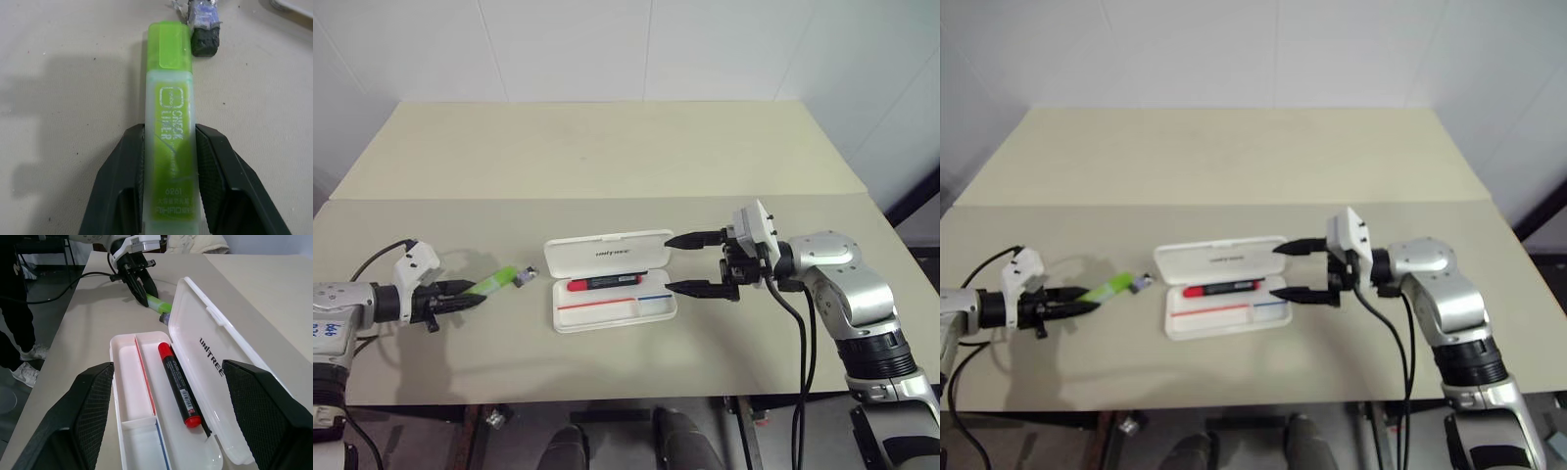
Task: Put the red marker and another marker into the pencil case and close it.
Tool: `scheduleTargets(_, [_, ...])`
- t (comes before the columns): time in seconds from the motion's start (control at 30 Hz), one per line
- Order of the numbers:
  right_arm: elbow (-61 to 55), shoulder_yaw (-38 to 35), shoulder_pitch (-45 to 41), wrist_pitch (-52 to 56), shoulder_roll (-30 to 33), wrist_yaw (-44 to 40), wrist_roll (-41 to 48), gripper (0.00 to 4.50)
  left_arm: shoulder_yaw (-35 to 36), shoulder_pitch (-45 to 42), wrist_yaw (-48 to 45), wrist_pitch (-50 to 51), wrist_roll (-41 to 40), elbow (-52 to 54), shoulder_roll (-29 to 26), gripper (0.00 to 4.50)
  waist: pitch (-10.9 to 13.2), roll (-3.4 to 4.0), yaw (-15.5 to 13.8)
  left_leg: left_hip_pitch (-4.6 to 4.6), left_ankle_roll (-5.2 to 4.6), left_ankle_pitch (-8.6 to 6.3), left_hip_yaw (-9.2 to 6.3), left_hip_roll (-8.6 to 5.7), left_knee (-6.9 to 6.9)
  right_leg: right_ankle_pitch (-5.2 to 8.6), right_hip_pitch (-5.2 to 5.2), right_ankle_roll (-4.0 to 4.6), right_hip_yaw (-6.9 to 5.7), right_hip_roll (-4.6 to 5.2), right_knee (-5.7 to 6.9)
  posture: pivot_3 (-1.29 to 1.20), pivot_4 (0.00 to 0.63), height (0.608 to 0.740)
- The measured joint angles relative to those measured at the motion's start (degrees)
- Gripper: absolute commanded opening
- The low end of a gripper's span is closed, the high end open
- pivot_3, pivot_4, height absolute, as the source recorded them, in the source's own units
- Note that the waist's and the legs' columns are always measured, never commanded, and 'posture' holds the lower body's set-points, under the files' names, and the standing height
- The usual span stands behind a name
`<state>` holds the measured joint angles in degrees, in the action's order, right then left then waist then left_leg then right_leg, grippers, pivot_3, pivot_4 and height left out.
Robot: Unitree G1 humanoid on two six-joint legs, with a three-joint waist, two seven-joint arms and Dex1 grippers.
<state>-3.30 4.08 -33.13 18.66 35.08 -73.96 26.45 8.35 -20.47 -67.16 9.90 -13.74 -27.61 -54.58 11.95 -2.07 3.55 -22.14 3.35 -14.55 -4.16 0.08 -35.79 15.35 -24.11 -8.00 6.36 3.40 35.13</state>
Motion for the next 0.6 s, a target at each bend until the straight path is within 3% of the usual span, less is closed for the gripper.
scheduleTargets(0.33, [-0.5, -0.8, 0.6, -0.2, 0.7, 0.2, 0.5, 4.50, 0.7, -3.1, 1.3, -3.5, 0.8, -0.2, -2.8, 1.09, 0.0, -0.01, -0.3, -0.05, 0.00, 0.00, -0.01, 0.00, -0.14, 0.00, 0.00, -0.01, -0.01, -0.01, 0.08, 0.00, 0.150, 0.740])
scheduleTargets(0.5, [-0.5, -3.7, 2.0, -1.1, 2.9, -2.7, 3.0, 4.50, 2.3, -9.7, 1.0, -4.2, 0.7, 1.5, -7.2, 1.09, 0.0, -0.02, -0.4, -0.07, 0.00, 0.00, -0.01, -0.02, -0.17, 0.02, 0.01, -0.05, -0.01, 0.00, 0.09, 0.00, 0.150, 0.740])
scheduleTargets(0.6, [-0.2, -4.6, 2.7, -0.8, 3.3, -4.5, 5.1, 4.50, 2.3, -14.9, 0.8, -4.6, 0.3, 4.0, -7.0, 1.09, 0.0, -0.03, -0.5, -0.10, 0.00, 0.00, -0.01, -0.04, -0.23, 0.01, 0.01, -0.10, -0.02, -0.01, 0.13, 0.00, 0.150, 0.740])
